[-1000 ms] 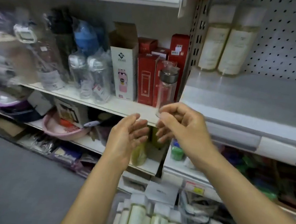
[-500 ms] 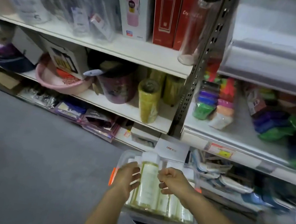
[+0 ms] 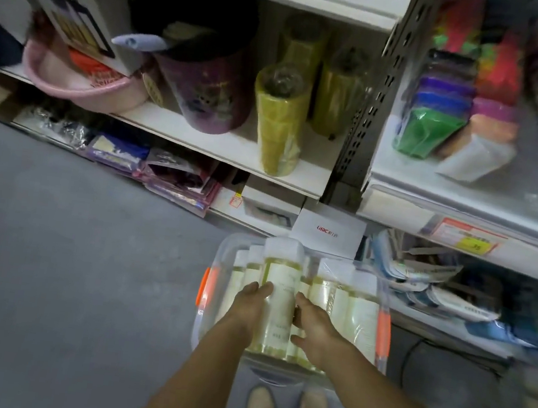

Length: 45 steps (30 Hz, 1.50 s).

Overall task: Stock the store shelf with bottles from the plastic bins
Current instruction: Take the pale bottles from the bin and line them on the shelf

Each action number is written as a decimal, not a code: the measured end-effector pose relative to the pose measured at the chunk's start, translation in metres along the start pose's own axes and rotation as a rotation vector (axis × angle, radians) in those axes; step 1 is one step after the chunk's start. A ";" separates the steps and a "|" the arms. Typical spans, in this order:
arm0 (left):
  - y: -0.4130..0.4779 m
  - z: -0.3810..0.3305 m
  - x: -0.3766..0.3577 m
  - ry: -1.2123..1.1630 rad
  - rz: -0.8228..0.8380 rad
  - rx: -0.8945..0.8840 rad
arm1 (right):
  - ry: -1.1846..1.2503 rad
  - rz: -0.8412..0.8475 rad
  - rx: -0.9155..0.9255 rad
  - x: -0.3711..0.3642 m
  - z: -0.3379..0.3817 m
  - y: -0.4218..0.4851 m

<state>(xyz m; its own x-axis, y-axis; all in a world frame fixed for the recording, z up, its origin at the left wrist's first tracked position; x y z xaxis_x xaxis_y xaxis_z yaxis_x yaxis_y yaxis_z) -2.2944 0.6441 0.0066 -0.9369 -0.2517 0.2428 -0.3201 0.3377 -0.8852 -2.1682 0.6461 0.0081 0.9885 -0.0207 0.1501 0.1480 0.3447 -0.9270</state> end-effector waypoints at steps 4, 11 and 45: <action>-0.010 -0.005 -0.002 -0.046 0.005 -0.020 | 0.026 0.000 0.028 -0.011 -0.003 -0.009; -0.032 0.021 0.009 -0.318 0.067 0.016 | 0.050 0.069 0.223 0.008 0.001 -0.047; -0.406 -0.202 0.087 -0.114 0.301 -0.907 | -0.220 0.084 1.103 0.135 0.171 -0.428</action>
<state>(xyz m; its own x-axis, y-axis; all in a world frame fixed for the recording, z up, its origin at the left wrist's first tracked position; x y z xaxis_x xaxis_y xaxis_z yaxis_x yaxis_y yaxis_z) -2.2746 0.6677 0.4675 -0.9936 -0.1101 -0.0265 -0.1002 0.9634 -0.2485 -2.1036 0.6566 0.4835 0.9504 0.1702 0.2602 -0.1364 0.9803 -0.1430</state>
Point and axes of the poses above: each hand's wrist, its own y-axis towards the middle knuckle, its own x-axis out of the back of the hand, z = x × y, the point moved 3 cm from there along y, towards the middle knuckle, and after that the axes turned 11 degrees about -z, right-handed, at the moved point
